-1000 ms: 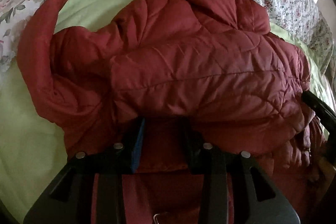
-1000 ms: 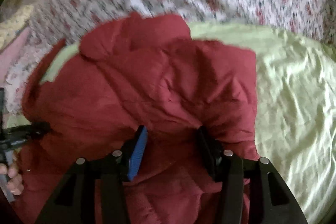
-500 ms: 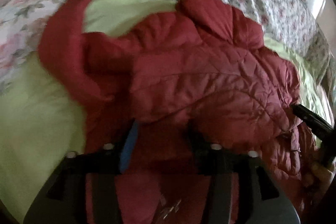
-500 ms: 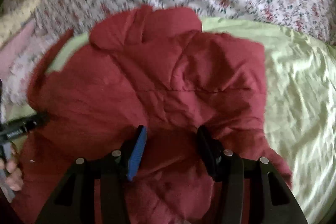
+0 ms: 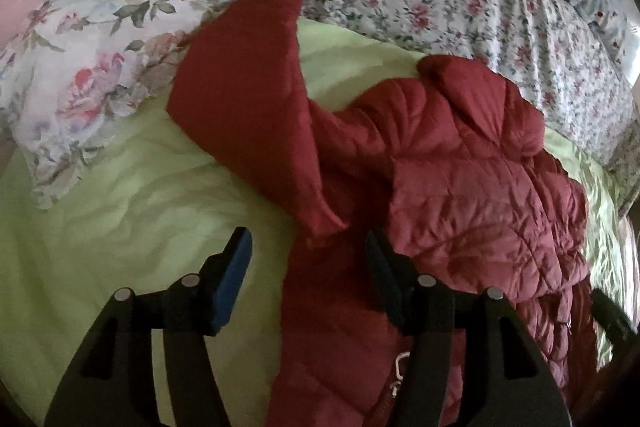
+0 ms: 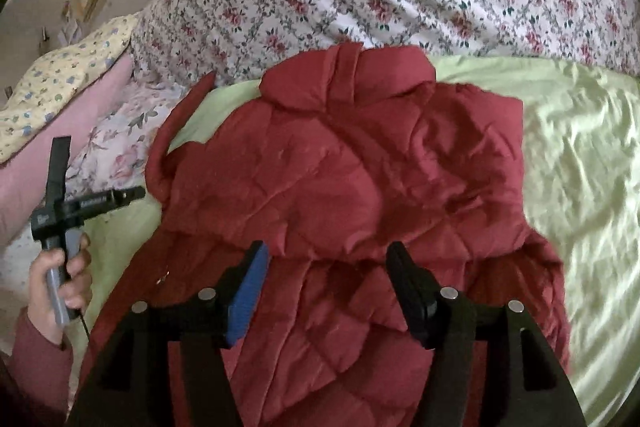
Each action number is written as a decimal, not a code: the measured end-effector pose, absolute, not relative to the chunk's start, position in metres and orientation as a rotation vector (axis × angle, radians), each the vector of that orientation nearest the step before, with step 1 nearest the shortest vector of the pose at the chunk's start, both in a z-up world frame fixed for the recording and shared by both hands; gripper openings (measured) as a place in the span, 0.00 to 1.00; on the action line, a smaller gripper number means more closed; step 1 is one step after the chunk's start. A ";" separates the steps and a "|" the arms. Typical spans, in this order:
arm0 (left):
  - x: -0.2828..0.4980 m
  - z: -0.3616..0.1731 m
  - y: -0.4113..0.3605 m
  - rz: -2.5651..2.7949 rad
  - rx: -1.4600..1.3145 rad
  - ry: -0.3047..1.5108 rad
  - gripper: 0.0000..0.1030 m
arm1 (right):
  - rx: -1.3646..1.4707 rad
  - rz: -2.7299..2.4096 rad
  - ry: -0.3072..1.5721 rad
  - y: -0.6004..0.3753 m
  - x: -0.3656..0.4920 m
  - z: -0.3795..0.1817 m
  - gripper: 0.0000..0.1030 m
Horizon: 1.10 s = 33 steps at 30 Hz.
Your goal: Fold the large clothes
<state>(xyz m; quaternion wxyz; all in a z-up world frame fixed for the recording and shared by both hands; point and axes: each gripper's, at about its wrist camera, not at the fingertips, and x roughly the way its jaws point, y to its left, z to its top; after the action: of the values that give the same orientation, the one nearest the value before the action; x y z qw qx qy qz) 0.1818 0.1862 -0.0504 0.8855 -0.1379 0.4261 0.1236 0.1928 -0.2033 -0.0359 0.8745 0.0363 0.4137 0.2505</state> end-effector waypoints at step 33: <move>0.339 -0.028 0.259 0.451 -0.185 0.875 0.08 | 0.145 0.577 0.884 -0.207 0.185 -0.033 0.61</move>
<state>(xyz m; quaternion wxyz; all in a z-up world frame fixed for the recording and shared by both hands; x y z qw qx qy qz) 0.3394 0.2592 -0.0283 0.8772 -0.0885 0.4193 0.2164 0.1848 -0.2075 -0.0335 0.8614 0.0689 0.4216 0.2749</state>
